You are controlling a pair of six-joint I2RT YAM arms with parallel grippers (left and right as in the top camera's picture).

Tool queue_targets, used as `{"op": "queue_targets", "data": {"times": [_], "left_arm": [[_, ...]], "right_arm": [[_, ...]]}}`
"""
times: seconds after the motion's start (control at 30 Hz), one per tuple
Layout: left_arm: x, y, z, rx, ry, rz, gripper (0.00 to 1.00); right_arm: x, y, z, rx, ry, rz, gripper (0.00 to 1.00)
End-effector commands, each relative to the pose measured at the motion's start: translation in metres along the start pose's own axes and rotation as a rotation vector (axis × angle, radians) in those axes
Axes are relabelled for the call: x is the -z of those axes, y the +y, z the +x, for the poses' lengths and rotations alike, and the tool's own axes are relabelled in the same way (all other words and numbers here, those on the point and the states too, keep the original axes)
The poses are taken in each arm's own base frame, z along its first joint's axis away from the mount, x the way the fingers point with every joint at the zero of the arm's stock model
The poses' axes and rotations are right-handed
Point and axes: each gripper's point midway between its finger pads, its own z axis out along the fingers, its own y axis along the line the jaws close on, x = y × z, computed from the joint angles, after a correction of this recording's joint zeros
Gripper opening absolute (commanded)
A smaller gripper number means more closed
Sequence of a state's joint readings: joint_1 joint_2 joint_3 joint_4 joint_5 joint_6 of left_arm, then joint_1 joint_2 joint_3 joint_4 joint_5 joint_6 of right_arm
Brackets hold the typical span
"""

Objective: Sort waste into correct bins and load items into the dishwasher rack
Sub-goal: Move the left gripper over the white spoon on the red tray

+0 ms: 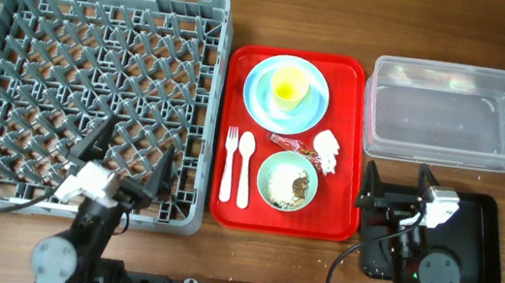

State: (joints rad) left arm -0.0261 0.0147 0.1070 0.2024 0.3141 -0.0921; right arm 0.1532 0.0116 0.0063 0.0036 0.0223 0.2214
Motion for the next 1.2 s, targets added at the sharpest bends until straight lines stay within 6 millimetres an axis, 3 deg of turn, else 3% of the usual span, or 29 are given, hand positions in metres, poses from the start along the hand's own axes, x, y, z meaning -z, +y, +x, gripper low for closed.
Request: {"op": "queue_targets", "data": {"times": [0.0, 0.1, 0.17, 0.27, 0.3, 0.4, 0.5, 0.53, 0.63, 0.7, 0.77, 0.8, 0.97, 1.03, 1.17], "left_arm": [[0.007, -0.043, -0.062, 0.086, -0.013, 0.188, 1.0], [-0.001, -0.059, -0.1, 0.154, 0.152, 0.232, 1.0], [-0.015, -0.068, -0.111, 0.254, 0.348, 0.271, 1.0], [-0.043, -0.074, -0.109, 0.426, 0.625, 0.308, 1.0], [-0.059, -0.088, -0.114, 0.535, 0.693, 0.43, 1.0], [-0.068, -0.101, -0.097, 0.711, 0.817, 0.57, 1.0], [-0.054, -0.103, -0.049, 0.913, 1.075, 0.511, 1.0], [-0.046, -0.11, -0.039, 0.927, 1.139, 0.526, 0.92], [-0.026, -0.139, -0.021, 0.844, 1.28, 0.583, 0.06], [-0.014, -0.149, 0.005, 0.753, 1.414, 0.439, 0.04], [-0.007, -0.138, 0.038, 0.675, 1.498, 0.031, 0.04], [-0.006, -0.138, 0.043, 0.636, 1.485, -0.053, 0.04], [0.001, -0.156, 0.056, 0.459, 1.398, -0.223, 0.04], [0.0, -0.16, 0.071, 0.392, 1.376, -0.304, 0.04], [-0.003, -0.17, 0.132, 0.239, 1.449, -0.421, 0.04]], "right_arm": [[0.0, 0.001, -0.001, 0.011, -0.006, -0.007, 1.0], [0.0, 0.001, -0.001, 0.01, -0.006, -0.007, 1.0], [0.0, 0.001, -0.001, 0.011, -0.006, -0.007, 1.0], [0.0, 0.001, -0.001, 0.011, -0.006, -0.007, 1.0], [0.0, 0.001, -0.001, 0.01, -0.006, -0.007, 1.0], [0.0, 0.001, -0.001, 0.011, -0.006, -0.007, 1.0], [0.0, 0.001, -0.001, 0.011, -0.006, -0.007, 1.0], [0.0, 0.001, -0.001, 0.011, -0.006, -0.007, 1.0], [0.0, 0.001, -0.001, 0.011, -0.006, -0.007, 1.0], [0.0, 0.001, -0.001, 0.011, -0.006, -0.007, 1.0], [0.0, 0.001, -0.001, 0.01, -0.006, -0.007, 1.0], [0.0, 0.001, -0.001, 0.011, -0.006, -0.007, 1.0], [0.0, 0.001, -0.001, 0.011, -0.006, -0.007, 0.99], [0.0, 0.001, -0.001, 0.011, -0.006, -0.007, 1.0], [0.0, 0.001, -0.001, 0.011, -0.006, -0.007, 1.0]]}}
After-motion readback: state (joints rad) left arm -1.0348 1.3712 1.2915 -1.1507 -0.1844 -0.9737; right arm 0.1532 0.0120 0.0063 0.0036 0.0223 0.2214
